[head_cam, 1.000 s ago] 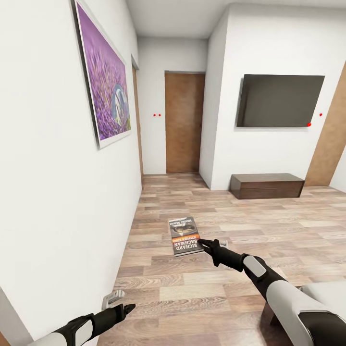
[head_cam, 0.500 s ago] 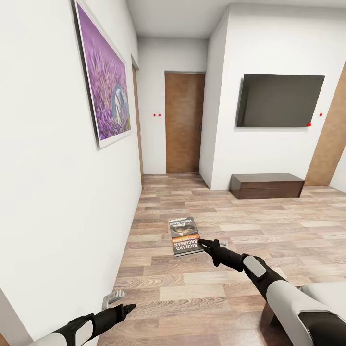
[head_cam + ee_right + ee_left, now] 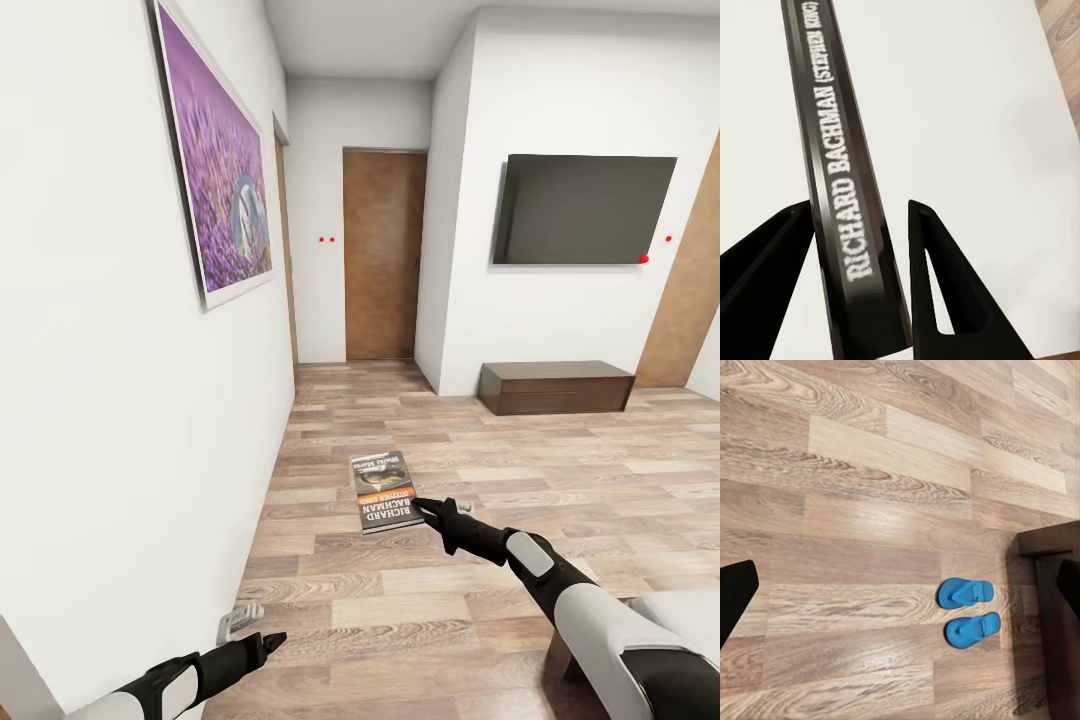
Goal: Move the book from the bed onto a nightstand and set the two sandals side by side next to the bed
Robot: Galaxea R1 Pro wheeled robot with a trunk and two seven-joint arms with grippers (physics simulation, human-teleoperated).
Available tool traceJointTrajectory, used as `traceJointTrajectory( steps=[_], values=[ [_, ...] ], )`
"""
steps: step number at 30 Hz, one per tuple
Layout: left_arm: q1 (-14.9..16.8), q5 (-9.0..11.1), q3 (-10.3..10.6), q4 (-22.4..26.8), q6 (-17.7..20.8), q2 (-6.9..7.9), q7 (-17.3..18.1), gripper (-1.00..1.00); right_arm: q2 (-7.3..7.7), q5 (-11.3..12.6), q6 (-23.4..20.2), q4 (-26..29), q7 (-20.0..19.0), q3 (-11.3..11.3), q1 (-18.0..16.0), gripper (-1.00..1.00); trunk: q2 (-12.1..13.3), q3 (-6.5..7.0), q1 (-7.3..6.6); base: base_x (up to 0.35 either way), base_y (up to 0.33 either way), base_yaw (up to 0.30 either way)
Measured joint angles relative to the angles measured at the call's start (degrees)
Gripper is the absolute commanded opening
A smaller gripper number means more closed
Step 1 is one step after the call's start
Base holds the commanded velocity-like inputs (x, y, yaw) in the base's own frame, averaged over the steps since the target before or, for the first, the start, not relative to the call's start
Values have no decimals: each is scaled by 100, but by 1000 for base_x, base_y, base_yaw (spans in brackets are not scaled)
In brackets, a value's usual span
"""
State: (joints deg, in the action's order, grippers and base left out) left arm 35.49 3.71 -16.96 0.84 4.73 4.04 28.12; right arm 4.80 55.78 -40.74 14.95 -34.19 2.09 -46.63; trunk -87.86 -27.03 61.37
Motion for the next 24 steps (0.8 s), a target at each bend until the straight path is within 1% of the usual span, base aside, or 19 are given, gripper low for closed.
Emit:
traceJointTrajectory(
  steps=[4, 6, 13, 17, 18, 21, 24],
  values=[
    [0, 0, 0, 0, 0, 0, 0, 100, 0, -1, 0, 0, 0, 0, 0, -100, 0, 0, 0, 10, 0, 0],
    [0, -2, 0, 0, -4, -41, -1, 100, 0, 0, 0, 0, 0, 0, 0, -100, 0, 0, 0, 6, 0, 0],
    [-136, 0, -7, 5, -201, -323, -274, 100, 0, 0, 0, 0, 0, 0, 0, -100, 0, 0, 0, 3, 0, 0],
    [-230, 1, -10, 13, -257, -509, -348, 100, 4, 0, 0, 0, 0, -6, 0, -100, 0, 0, 0, 0, 0, 0],
    [-286, -2, -6, 23, -276, -589, -370, 100, 6, 0, 0, 0, 0, -7, 0, -100, 0, 0, 0, 0, 0, 0],
    [-349, 1, -14, 39, -295, -672, -395, 100, 7, 1, -1, 0, 0, -7, 0, -100, 0, 0, 0, 0, 0, 0],
    [-380, 2, -18, 51, -304, -713, -407, 100, 8, 1, -1, 0, -1, -7, 0, -100, 0, 0, 0, 0, 0, 0]
  ],
)
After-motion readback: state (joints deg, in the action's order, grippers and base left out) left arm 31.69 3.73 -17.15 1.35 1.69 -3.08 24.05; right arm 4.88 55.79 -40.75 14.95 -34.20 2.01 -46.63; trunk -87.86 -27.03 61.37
